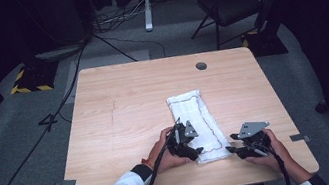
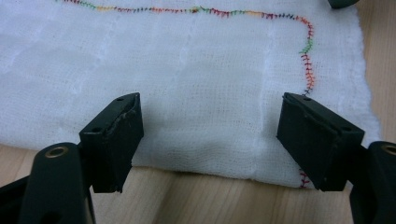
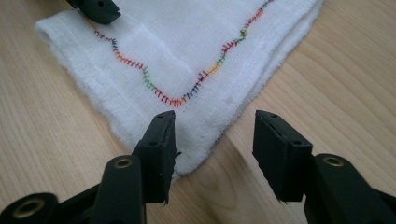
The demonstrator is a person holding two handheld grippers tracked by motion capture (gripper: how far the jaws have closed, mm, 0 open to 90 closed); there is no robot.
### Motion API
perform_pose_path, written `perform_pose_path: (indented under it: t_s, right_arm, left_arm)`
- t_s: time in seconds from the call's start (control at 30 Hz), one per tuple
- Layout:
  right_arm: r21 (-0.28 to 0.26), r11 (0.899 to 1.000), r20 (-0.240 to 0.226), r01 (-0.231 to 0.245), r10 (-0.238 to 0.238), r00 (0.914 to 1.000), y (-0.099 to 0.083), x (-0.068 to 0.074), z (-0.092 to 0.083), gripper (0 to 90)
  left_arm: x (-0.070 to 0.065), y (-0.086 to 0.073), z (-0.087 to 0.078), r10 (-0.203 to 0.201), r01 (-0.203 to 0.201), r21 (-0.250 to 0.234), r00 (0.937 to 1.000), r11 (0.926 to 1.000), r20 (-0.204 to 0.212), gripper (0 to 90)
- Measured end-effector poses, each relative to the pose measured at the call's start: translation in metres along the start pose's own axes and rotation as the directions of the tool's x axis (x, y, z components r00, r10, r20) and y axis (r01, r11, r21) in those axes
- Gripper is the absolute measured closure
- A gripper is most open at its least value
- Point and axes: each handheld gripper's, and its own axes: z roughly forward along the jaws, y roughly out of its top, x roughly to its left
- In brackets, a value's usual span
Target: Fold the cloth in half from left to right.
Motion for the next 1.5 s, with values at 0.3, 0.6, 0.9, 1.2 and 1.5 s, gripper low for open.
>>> perform_pose_path:
  t_s: [0.3,0.6,0.9,1.2,1.5]
  right_arm:
    - [-0.01,1.0,-0.052,-0.029,0.028,0.9983,-0.003,0.005,0.002,56.1]
    - [-0.007,1.0,-0.086,0.016,-0.016,0.9961,0.004,0.028,0.004,56.8]
    - [-0.02,0.998,-0.118,0.066,-0.068,0.9906,0.013,0.04,0.007,46.5]
    - [-0.111,0.994,-0.052,0.011,-0.017,0.9985,0.023,0.014,-0.003,43.5]
    - [-0.157,0.987,0.027,-0.026,0.031,0.9992,0.054,-0.033,0.009,43.8]
  left_arm:
    - [0.003,-0.012,-0.005,-0.025,0.025,-0.009,0.9993,0.9997,0.028,23.0]
    - [0.0,-0.029,-0.019,-0.015,0.016,-0.017,0.9997,0.9997,0.019,23.1]
    - [0.002,-0.036,-0.031,0.009,-0.009,0.0,0.9998,1.0,0.02,23.2]
    - [0.027,-0.03,-0.047,-0.064,0.061,-0.048,0.9954,0.997,-0.071,21.3]
    - [0.076,-0.012,-0.045,-0.187,0.174,-0.098,0.9717,0.9799,-0.145,22.4]
